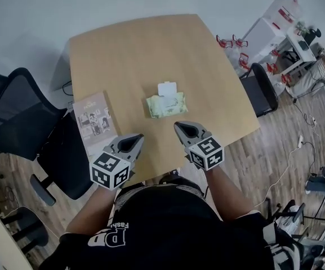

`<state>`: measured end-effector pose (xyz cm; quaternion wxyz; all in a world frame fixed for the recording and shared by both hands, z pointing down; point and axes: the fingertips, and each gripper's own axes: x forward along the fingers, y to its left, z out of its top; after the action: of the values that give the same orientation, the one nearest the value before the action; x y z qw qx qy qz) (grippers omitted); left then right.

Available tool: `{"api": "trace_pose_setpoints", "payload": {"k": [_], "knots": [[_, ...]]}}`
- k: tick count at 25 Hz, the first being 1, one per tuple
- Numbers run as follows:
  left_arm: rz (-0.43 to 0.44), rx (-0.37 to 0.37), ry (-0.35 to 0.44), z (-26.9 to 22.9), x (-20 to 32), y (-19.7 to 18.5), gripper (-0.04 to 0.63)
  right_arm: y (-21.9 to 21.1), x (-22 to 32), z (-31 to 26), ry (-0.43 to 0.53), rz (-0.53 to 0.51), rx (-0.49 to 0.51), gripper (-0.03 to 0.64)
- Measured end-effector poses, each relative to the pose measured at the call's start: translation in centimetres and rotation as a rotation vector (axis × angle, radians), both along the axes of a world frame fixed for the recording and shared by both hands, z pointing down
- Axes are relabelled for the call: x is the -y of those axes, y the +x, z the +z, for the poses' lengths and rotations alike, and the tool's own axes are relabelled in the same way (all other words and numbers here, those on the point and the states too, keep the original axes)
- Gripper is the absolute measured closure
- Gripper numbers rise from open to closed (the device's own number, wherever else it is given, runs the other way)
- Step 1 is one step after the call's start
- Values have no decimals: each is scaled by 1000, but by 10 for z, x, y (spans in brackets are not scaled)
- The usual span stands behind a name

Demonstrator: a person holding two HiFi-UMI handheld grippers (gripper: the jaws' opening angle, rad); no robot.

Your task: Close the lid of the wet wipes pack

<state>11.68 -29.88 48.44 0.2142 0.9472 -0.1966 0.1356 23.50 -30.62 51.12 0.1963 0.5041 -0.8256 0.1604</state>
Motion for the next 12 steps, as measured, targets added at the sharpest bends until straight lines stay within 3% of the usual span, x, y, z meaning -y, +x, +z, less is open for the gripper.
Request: {"api": "trace_pose_setpoints", "payload": {"k": [12], "knots": [[-197,29,-71,13,23,8,577,42,93,38,-24,-197,-223,609]]}}
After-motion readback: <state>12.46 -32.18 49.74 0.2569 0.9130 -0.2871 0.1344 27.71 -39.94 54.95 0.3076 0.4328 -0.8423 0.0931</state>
